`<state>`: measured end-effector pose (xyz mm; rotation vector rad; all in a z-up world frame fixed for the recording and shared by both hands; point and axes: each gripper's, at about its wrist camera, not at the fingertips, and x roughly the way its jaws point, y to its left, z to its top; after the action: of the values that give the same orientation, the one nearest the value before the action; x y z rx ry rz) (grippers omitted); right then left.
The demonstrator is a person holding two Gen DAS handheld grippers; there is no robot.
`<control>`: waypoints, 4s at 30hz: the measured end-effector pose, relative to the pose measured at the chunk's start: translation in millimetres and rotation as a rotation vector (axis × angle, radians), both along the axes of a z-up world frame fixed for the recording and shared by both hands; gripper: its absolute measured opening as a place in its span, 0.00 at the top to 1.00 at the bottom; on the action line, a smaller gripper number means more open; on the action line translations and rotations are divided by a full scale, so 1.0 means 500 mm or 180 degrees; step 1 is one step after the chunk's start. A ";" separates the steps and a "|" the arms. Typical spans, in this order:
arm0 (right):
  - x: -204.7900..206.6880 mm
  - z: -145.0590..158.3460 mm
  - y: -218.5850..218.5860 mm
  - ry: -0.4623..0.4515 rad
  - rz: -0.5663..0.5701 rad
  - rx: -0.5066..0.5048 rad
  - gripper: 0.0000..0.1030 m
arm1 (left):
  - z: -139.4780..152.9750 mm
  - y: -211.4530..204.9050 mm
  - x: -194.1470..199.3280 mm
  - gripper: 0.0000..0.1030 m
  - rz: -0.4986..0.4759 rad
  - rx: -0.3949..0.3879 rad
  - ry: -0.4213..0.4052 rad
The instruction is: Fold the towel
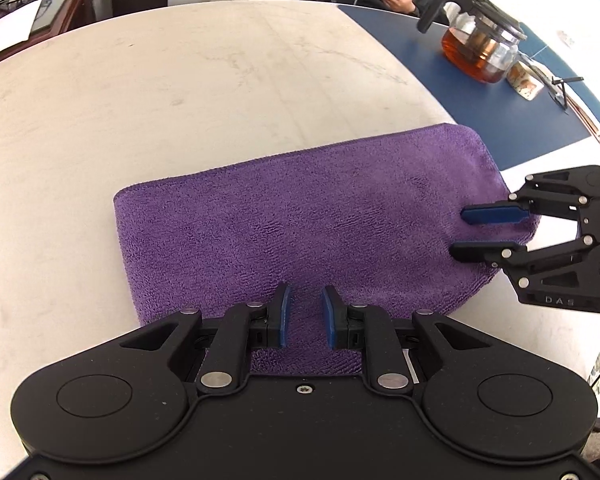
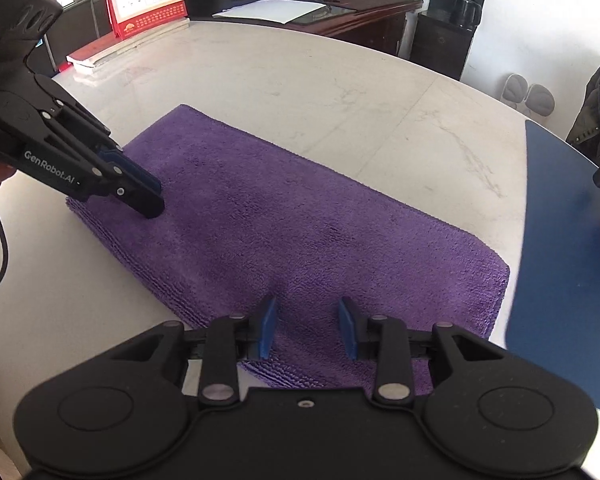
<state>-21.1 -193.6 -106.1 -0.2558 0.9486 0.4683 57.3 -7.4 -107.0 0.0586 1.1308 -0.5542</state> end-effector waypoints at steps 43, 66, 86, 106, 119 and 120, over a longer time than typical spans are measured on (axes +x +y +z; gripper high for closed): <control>-0.011 0.035 -0.321 0.0197 -0.1374 0.0769 0.64 | 0.016 -0.443 -0.102 0.79 -0.2174 0.0469 -0.0543; 0.044 0.036 -0.313 0.0253 -0.1415 0.0833 0.64 | 0.034 -0.393 -0.017 0.86 -0.1659 -0.0067 -0.0188; 0.030 0.011 -0.309 0.0388 -0.1555 0.0821 0.63 | 0.027 -0.384 0.039 0.76 -0.1448 -0.0253 0.0067; 0.024 0.012 -0.311 0.0403 -0.1551 0.0769 0.63 | 0.020 -0.407 0.007 0.93 -0.1677 -0.0121 -0.0119; 0.079 0.038 -0.303 0.0445 -0.1460 0.1027 0.63 | 0.087 -0.360 -0.007 0.98 -0.1674 -0.0352 -0.0436; 0.083 0.042 -0.305 0.0446 -0.1477 0.1061 0.63 | 0.093 -0.353 -0.005 0.98 -0.1644 -0.0385 -0.0450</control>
<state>20.3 -346.0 -85.3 0.2994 1.0127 0.2103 54.7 -184.0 -60.6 0.2863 0.9399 -1.0599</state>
